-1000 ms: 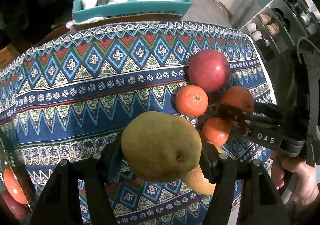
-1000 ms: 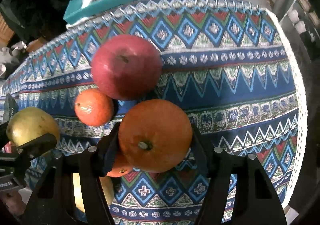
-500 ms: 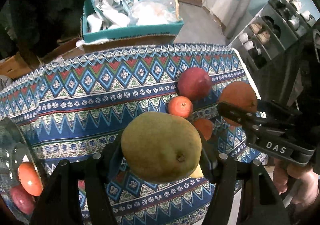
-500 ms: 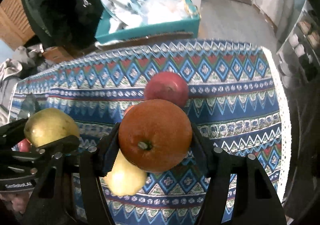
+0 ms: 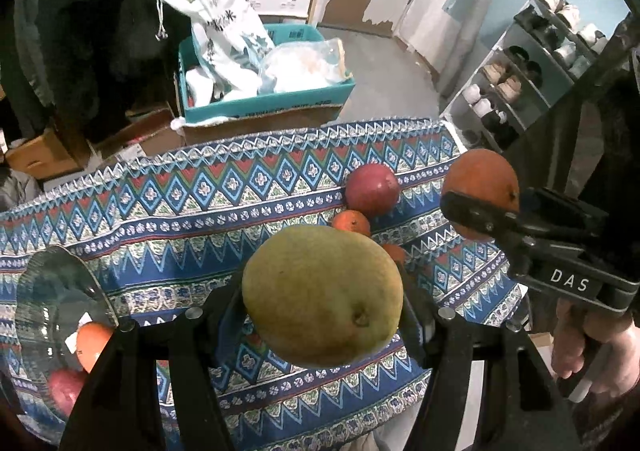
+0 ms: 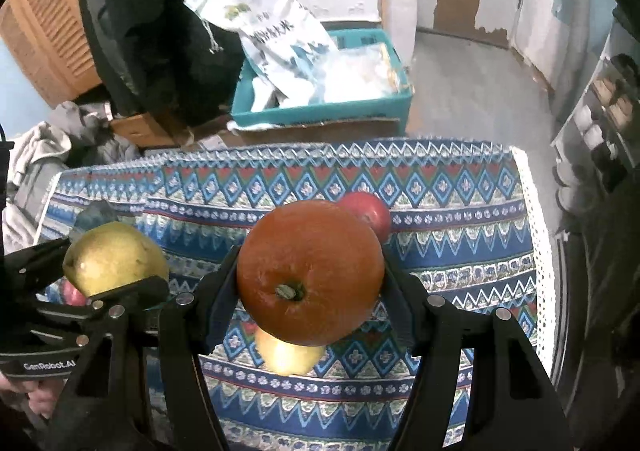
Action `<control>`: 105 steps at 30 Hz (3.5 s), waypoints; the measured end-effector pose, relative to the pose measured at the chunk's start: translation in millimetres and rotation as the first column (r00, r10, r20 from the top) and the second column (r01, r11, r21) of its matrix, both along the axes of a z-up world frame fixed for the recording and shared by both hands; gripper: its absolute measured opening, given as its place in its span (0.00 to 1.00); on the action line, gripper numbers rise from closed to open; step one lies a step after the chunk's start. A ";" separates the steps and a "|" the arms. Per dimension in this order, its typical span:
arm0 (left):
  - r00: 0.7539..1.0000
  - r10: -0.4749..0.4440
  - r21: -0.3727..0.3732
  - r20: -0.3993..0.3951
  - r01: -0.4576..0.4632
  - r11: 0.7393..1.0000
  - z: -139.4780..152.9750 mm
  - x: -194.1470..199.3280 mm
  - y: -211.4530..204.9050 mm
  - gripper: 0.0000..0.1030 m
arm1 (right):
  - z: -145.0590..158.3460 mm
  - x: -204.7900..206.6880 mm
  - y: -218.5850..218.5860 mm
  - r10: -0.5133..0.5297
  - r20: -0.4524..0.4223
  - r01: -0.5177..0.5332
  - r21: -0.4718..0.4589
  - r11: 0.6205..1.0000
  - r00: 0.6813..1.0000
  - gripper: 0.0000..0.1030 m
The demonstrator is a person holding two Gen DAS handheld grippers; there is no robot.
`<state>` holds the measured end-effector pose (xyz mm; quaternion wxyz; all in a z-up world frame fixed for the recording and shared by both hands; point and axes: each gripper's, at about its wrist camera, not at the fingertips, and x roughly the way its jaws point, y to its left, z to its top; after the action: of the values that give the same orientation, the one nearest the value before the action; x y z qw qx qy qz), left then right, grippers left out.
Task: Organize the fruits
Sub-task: 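Lift the pear with the left tool while the right tool carries the orange toward the glass bowl, then lower the pear into the glass bowl and open the left tool while the right tool releases the orange there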
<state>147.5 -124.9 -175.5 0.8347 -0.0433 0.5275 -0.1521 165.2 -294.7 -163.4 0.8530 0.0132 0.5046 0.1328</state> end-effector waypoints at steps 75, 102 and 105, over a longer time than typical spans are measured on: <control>0.943 0.332 -0.045 0.001 -0.331 0.942 -3.1 -71.9 258.4 0.65 | 34.3 -8.3 265.5 0.459 0.026 -0.460 0.089 0.884 0.888 0.64; 0.857 0.497 0.011 -0.139 -0.500 0.866 -90.2 -68.9 334.9 0.65 | -49.9 1.5 362.8 0.548 -0.138 -0.542 0.081 0.837 0.825 0.64; 0.852 0.502 0.022 -0.151 -0.505 0.863 -98.9 -67.4 336.2 0.65 | -61.6 2.3 367.2 0.545 -0.163 -0.539 0.086 0.838 0.822 0.64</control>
<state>80.0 211.3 -274.3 0.8024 -0.1990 0.5582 0.0705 167.5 72.4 -225.0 0.7303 -0.1032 0.5602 0.3770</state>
